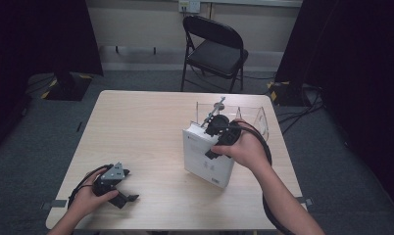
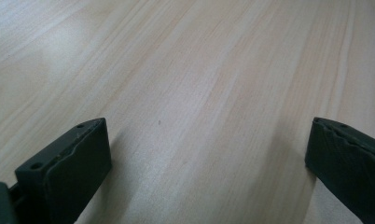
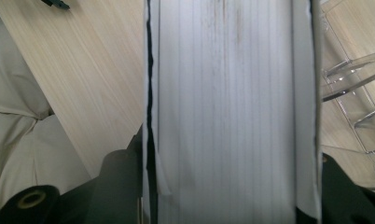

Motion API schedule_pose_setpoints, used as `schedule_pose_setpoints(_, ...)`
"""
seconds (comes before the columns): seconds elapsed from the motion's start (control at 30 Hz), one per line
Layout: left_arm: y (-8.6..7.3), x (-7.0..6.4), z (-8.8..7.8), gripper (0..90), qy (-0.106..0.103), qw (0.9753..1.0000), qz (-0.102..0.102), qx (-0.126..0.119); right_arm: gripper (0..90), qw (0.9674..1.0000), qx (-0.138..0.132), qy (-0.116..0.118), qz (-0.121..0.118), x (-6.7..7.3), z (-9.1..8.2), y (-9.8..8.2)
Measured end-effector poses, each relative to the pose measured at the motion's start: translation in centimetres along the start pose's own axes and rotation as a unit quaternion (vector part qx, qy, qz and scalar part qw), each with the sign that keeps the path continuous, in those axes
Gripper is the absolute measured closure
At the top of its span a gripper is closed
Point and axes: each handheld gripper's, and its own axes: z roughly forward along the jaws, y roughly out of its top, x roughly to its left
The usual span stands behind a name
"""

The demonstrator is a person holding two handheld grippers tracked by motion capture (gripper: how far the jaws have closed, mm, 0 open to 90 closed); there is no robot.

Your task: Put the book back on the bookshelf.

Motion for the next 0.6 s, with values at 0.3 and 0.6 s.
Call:
schedule_pose_setpoints(0.3,0.0,0.0,0.0,0.0,0.001,1.0000,0.000,0.000,52.4,1.0000,0.003,-0.002,0.009,-0.4,-0.2,-1.4)
schedule_pose_setpoints(0.6,0.0,0.0,0.0,0.0,0.000,1.0000,0.000,0.000,52.3,0.9998,0.005,-0.009,0.016,-0.7,-0.8,-2.7)
